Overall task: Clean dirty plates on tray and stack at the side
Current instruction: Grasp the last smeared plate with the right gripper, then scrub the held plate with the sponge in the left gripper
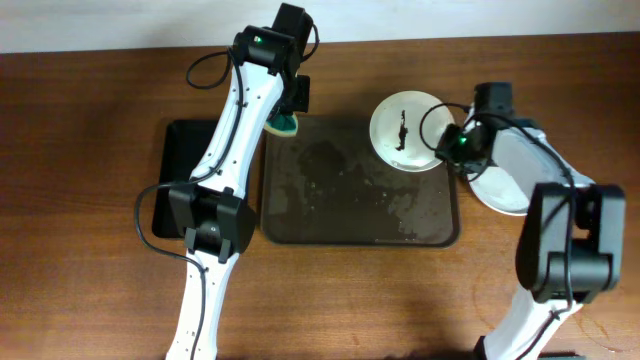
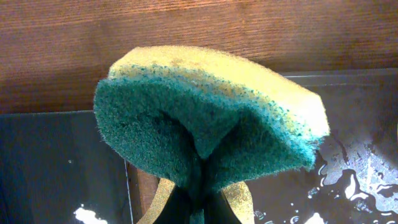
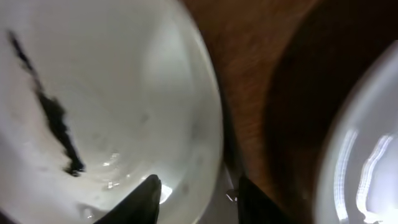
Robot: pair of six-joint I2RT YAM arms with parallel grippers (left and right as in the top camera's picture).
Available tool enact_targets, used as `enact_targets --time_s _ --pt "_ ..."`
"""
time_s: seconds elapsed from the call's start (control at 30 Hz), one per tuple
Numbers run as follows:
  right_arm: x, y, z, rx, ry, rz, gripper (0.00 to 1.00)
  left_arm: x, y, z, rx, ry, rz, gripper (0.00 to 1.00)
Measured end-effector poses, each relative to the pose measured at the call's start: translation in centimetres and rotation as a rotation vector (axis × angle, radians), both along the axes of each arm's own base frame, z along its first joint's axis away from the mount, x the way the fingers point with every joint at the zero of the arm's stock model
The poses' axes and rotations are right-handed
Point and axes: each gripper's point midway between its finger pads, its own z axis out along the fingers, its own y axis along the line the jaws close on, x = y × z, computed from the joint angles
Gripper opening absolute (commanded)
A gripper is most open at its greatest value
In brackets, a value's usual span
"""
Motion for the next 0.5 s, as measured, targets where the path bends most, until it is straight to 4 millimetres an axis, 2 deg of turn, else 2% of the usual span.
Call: enact_targets --time_s 0.03,0.07,0.13,0.23,0.27,0.33,0.37,0.4,0.43,0.5 --pt "-0.1 0.7 -0.6 0.0 0.013 0.006 0.13 0.0 0.0 0.0 0.0 0.0 0.0 0.0" --pt "-0.2 1.4 -0.9 -0.002 0.021 0.021 0.04 0.0 0.0 0.0 0.0 0.0 0.0 0.0" --pt "-0.6 2.4 -0.9 0.01 0.041 0.036 0.04 0.0 0.0 0.0 0.0 0.0 0.0 0.0" --pt "-4.9 4.4 -1.5 0.03 0.217 0.09 0.04 0.0 0.0 0.0 0.0 0.0 0.0 0.0" --pt "-6.1 5.1 -1.4 0.032 0.262 0.119 0.07 0.0 0.0 0.0 -0.001 -0.001 0.0 0.0" --pt "-7.2 6.0 -1.3 0.025 0.293 0.178 0.49 0.0 0.0 0.0 0.0 0.0 0.0 0.0" --pt "-7.3 6.2 -1.3 0.013 0.284 0.235 0.65 0.0 0.0 0.0 0.0 0.0 0.0 0.0" --pt "-7.1 6.2 -1.3 0.004 0.268 0.272 0.65 0.0 0.0 0.0 0.0 0.0 0.0 0.0" --pt "-5.1 6.1 -1.0 -0.025 0.169 0.335 0.65 0.0 0.0 0.0 0.0 0.0 0.0 0.0" --pt "-3.1 5.7 -0.6 -0.062 0.075 0.393 0.62 0.0 0.0 0.0 0.0 -0.001 0.0 0.0"
